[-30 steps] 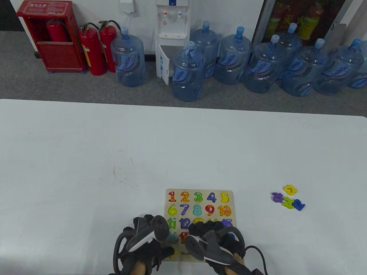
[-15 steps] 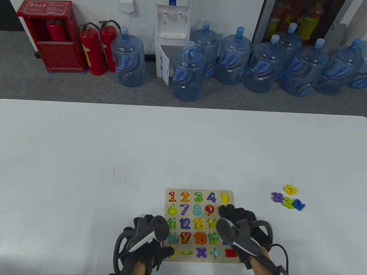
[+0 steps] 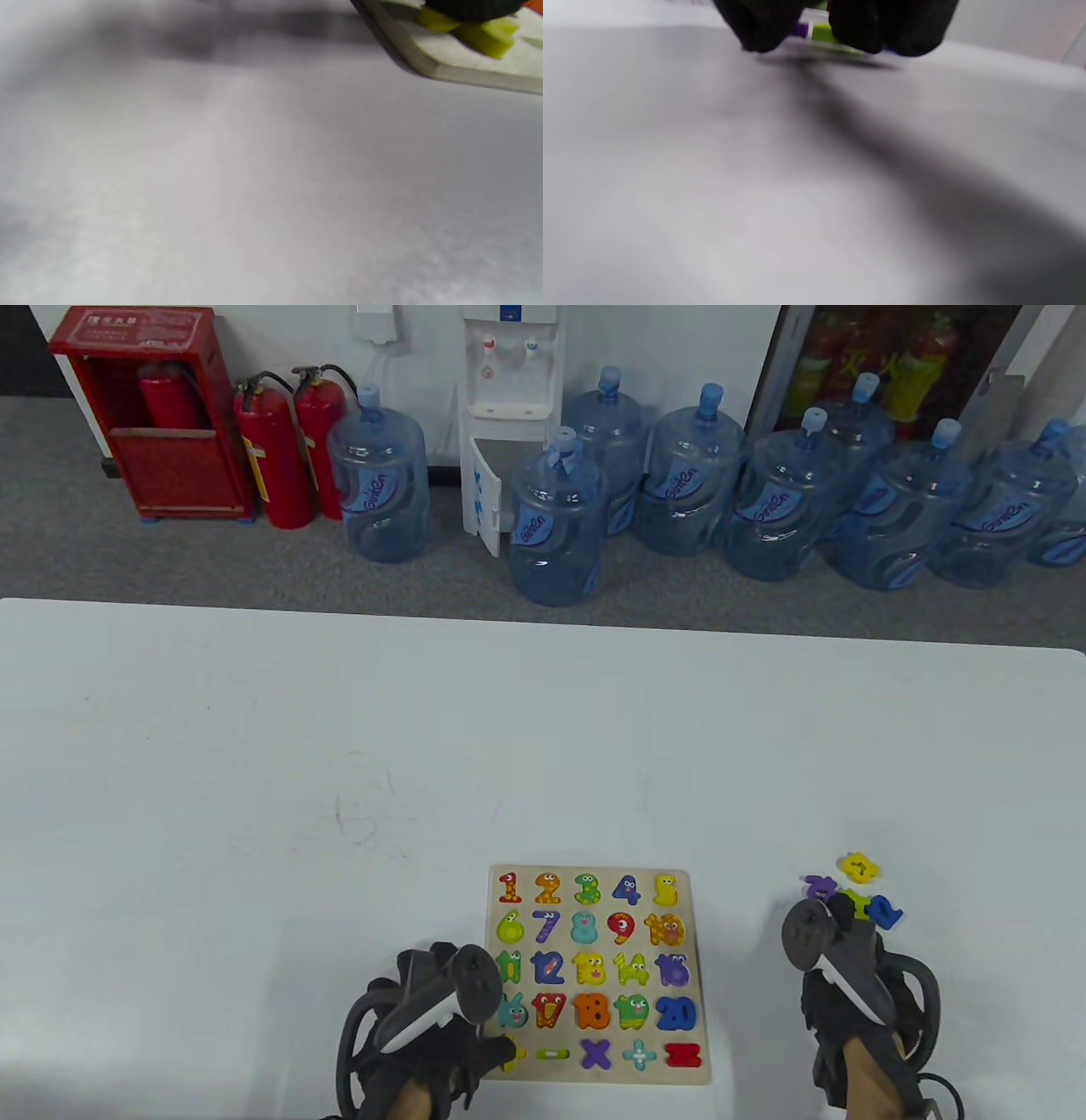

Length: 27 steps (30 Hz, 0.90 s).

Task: Hold math block puzzle and insert math blocks into matching slots

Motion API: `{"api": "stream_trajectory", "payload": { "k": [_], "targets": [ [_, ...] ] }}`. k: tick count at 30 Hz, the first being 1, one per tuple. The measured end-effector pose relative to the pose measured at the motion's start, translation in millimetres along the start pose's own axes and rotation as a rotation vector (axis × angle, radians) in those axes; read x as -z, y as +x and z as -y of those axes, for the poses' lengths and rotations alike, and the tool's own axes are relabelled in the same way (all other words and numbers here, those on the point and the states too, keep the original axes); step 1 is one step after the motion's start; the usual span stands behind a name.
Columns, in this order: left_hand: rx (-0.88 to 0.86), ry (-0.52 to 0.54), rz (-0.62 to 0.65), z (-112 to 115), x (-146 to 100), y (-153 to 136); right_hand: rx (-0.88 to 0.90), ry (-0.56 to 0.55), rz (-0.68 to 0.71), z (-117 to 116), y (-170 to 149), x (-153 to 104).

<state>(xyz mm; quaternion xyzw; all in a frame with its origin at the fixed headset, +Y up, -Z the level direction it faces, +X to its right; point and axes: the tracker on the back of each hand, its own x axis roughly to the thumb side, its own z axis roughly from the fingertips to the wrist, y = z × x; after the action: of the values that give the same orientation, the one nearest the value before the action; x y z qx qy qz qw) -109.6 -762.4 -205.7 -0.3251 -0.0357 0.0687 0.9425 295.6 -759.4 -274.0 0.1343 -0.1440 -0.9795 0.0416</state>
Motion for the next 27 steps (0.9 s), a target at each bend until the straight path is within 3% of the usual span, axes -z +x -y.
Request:
{"api": "stream_trajectory", "payload": {
  "k": [6, 11, 17, 27],
  "targets": [
    [-0.002, 0.001, 0.000, 0.4, -0.2, 0.0, 0.073, 0.023, -0.045, 1.2, -15.5, 9.8],
    [-0.005, 0.002, 0.000, 0.8, -0.3, -0.1, 0.065, -0.024, -0.028, 5.8, -15.5, 3.7],
    [-0.005, 0.001, 0.001, 0.9, -0.3, -0.1, 0.141, -0.198, -0.004, 20.2, -15.5, -12.5],
    [-0.003, -0.001, 0.003, 0.7, -0.4, 0.3, 0.232, -0.182, 0.093, 22.4, -12.7, -21.4]
  ]
}}
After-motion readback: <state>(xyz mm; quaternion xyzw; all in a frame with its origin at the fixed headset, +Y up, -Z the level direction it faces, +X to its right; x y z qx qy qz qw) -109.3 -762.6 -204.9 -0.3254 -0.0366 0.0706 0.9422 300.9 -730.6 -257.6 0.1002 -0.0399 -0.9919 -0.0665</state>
